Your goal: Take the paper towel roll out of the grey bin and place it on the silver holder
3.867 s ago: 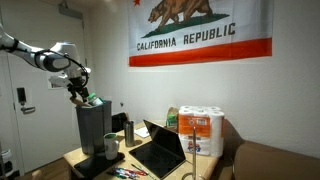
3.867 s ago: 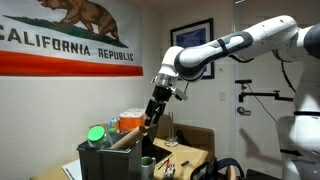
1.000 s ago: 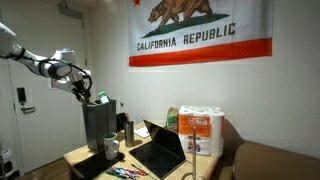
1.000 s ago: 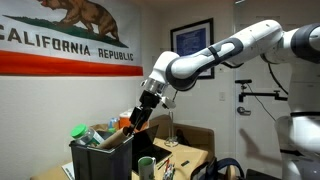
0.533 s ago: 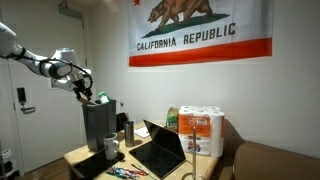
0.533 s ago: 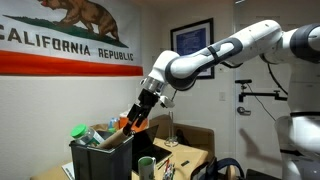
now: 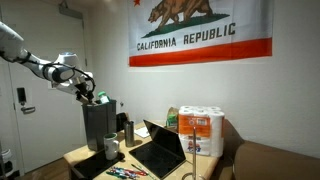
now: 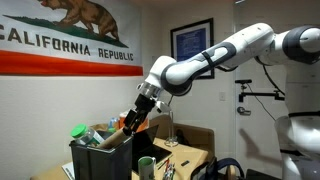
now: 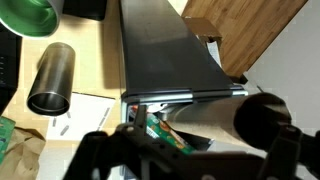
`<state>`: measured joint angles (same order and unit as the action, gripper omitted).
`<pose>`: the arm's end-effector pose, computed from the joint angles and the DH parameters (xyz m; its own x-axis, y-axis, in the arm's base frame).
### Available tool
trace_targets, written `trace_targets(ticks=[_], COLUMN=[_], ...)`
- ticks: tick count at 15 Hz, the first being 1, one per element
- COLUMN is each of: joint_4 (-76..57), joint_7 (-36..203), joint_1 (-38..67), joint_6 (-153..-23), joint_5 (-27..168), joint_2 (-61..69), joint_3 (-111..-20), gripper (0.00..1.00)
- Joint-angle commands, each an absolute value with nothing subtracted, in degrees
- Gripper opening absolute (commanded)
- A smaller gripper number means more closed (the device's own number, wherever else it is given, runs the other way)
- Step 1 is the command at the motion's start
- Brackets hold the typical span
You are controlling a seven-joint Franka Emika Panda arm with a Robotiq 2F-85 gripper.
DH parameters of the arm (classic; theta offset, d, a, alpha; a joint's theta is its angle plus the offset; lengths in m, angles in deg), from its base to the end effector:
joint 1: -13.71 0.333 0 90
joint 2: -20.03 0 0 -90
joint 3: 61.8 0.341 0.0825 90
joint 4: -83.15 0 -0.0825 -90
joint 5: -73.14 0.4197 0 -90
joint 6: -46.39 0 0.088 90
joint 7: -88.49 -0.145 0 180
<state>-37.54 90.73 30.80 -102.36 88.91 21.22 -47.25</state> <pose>0.5352 0.3305 0.4568 0.8343 0.2884 0.4699 0.4243 -0.8801 -0.2132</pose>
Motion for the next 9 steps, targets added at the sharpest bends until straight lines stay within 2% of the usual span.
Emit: trace_targets(ticks=[1,9], joint_4=[-34.91,-33.23], joint_7=[91.69,92.59], joint_1=[30.51,30.38], joint_6=[-104.18,-104.19], joint_5=[87.86,87.8], joint_2=[18.27,17.95], joint_3=[-46.6,-46.19], gripper=[0.72,0.1])
